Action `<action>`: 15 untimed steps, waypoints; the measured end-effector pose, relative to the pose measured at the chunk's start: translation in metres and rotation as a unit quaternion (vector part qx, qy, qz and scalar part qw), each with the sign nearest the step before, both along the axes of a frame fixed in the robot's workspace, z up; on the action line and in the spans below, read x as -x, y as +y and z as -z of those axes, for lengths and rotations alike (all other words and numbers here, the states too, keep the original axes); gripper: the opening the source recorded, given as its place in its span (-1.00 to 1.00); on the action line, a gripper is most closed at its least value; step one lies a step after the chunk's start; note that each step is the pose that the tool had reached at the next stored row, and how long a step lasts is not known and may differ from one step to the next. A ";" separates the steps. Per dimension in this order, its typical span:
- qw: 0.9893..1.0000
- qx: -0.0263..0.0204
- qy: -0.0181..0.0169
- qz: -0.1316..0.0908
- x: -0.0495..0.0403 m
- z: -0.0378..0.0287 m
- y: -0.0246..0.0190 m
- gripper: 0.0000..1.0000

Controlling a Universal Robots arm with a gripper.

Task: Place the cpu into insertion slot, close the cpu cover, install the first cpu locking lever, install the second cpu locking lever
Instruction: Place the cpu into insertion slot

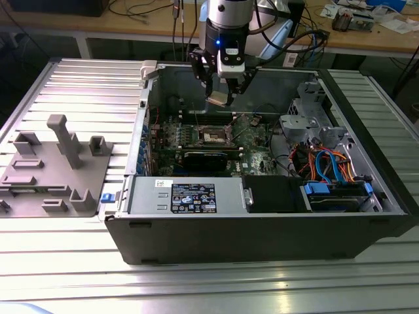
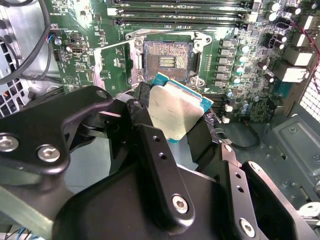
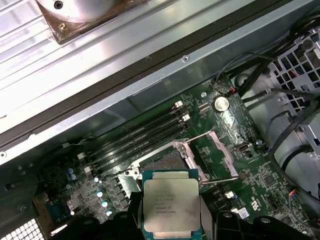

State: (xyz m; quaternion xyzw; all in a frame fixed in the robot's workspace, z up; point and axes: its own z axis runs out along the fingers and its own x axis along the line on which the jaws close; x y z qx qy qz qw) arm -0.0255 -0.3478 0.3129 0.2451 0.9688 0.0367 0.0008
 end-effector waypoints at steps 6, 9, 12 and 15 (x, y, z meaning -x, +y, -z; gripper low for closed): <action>1.000 0.000 0.000 0.006 0.0000 0.0000 0.0000 0.08; 1.000 0.000 0.000 0.008 0.0000 0.0001 0.0000 0.08; 1.000 0.000 0.000 0.012 0.0000 0.0001 0.0000 0.08; 1.000 0.000 0.000 0.014 0.0000 0.0002 0.0000 0.08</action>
